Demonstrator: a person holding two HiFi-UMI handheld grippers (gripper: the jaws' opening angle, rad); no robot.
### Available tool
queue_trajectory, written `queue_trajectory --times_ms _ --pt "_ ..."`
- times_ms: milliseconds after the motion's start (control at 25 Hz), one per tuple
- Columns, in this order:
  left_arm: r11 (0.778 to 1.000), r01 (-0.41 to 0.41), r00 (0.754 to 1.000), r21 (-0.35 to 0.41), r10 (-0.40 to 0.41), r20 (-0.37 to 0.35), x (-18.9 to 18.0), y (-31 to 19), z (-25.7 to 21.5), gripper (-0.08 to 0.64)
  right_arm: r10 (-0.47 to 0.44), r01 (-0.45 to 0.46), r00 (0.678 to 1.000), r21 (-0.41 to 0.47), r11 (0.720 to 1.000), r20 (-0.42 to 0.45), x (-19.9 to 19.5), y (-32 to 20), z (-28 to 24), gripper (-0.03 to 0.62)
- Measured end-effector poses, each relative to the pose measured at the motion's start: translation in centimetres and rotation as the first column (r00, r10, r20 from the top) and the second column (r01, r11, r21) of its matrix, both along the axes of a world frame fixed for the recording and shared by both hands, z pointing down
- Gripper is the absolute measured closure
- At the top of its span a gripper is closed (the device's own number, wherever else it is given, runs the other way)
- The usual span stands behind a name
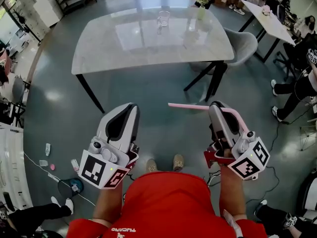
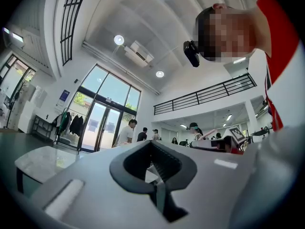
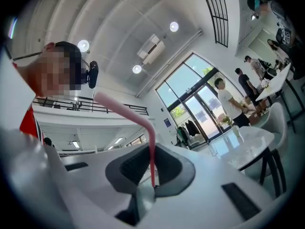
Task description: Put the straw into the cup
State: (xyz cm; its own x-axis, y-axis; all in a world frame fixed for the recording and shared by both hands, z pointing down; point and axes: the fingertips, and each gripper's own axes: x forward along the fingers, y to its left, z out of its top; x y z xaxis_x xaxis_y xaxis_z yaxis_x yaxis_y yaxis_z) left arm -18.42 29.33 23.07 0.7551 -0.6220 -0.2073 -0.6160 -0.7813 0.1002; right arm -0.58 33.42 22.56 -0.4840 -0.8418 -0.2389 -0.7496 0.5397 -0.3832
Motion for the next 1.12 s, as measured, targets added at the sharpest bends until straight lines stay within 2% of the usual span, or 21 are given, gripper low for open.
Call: queue_trajectory --times_ms 440,720,1120 --pt "0.999 0.037 0.999 -0.017 -0.036 0.032 1.6 -0.8 0.3 0.554 -0.030 0.030 0.998 0.000 1.000 0.048 2.9 -1.7 0.1 0.569" --pt "0.997 0.077 0.995 -0.013 -0.076 0.069 5.1 -1.2 0.7 0.554 -0.068 0.068 0.996 0.008 0.998 0.060 7.2 -2.8 0.4 0.569" --pt "0.985 0.170 0.984 -0.008 -0.169 0.056 7.9 -2.5 -0.4 0.554 -0.126 0.125 0.990 0.030 0.992 0.062 12.3 -5.2 -0.3 0.569"
